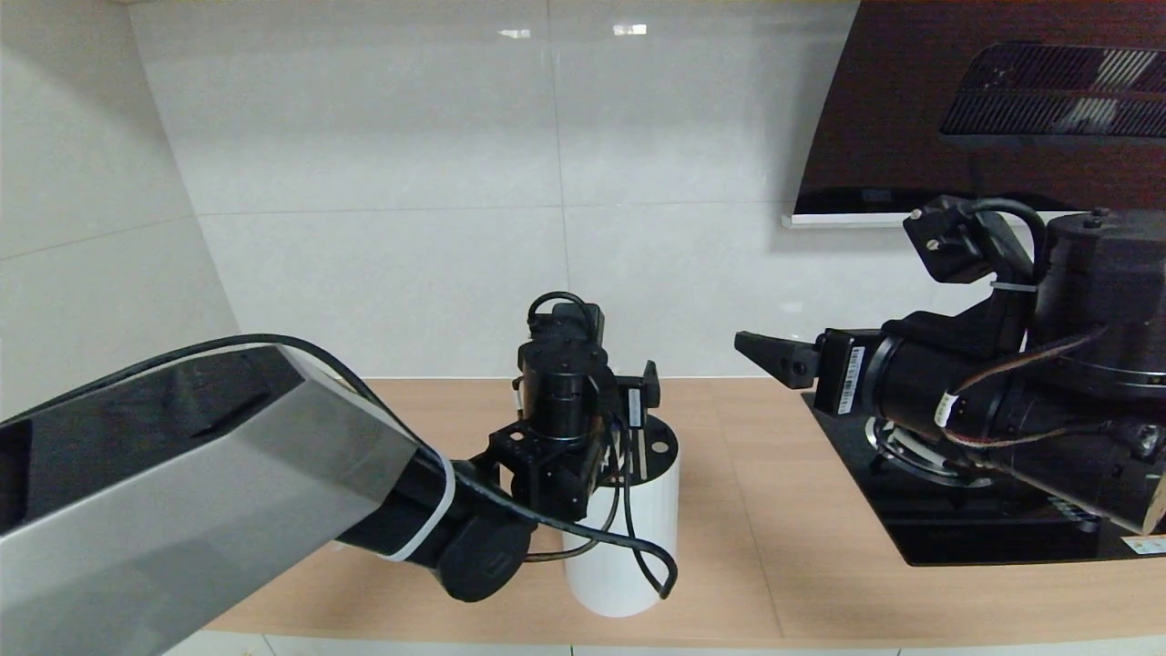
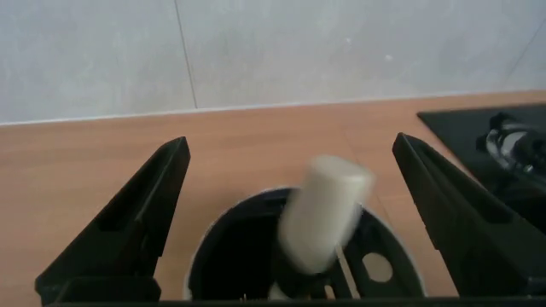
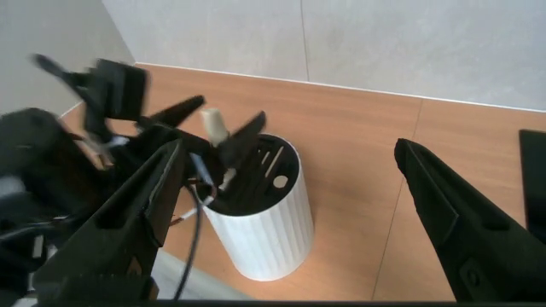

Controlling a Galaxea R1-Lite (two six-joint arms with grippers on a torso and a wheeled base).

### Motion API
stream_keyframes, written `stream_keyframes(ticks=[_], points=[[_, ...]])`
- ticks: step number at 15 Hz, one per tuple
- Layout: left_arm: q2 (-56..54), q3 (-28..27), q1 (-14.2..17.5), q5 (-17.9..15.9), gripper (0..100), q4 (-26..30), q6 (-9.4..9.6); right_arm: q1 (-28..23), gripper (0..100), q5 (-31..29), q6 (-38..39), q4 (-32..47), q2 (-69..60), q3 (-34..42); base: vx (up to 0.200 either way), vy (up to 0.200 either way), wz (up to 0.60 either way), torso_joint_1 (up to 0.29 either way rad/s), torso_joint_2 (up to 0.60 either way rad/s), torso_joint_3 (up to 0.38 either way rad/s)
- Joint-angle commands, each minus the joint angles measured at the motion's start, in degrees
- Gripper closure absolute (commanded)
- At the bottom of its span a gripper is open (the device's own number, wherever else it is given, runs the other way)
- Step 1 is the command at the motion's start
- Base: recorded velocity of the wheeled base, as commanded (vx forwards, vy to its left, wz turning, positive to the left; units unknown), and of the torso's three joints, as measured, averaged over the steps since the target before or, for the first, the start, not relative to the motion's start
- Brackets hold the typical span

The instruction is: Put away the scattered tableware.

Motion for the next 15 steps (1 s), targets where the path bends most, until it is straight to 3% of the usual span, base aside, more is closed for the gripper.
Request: stream_keyframes(ticks=[1, 3, 5, 8, 9, 12, 15], points=[[-9.79, 0.53, 1.39, -0.06, 0, 0.07, 1.36, -0.19, 0, 0.10, 0.04, 0.06, -0.02, -0.16, 0.000, 0.000, 0.00, 0.000, 0.00, 0.000], [-18.76, 1.67, 3.59, -1.90, 0, 0.42, 2.07, -1.77, 0, 0.10, -0.05, -0.03, -1.17, -0.25, 0.000, 0.000, 0.00, 0.000, 0.00, 0.000], [-29.74, 3.78, 6.22, -6.12, 0, 2.00, 2.51, -4.32, 0, -0.07, -0.22, 0.24, -4.24, -1.39, 0.000, 0.000, 0.00, 0.000, 0.00, 0.000], [-41.52, 6.59, 11.50, -7.97, 0, 9.47, 2.95, -9.06, 0, -1.66, -6.38, 0.15, -9.60, 1.16, 0.000, 0.000, 0.00, 0.000, 0.00, 0.000], [-47.23, 10.99, 14.05, -9.46, 0, 12.99, 2.95, -10.12, 0, -2.01, -7.08, 0.24, -14.70, 4.76, 0.000, 0.000, 0.00, 0.000, 0.00, 0.000], [-60.68, 19.95, 15.54, -10.43, 0, 19.93, 3.03, -11.70, 0, -2.62, -7.17, 0.33, -25.86, 12.67, 0.000, 0.000, 0.00, 0.000, 0.00, 0.000], [-78.35, 25.84, 15.54, -10.51, 0, 31.89, 2.95, -21.02, 0, -2.10, -8.49, 5.86, -41.60, 20.67, 0.000, 0.000, 0.00, 0.000, 0.00, 0.000]])
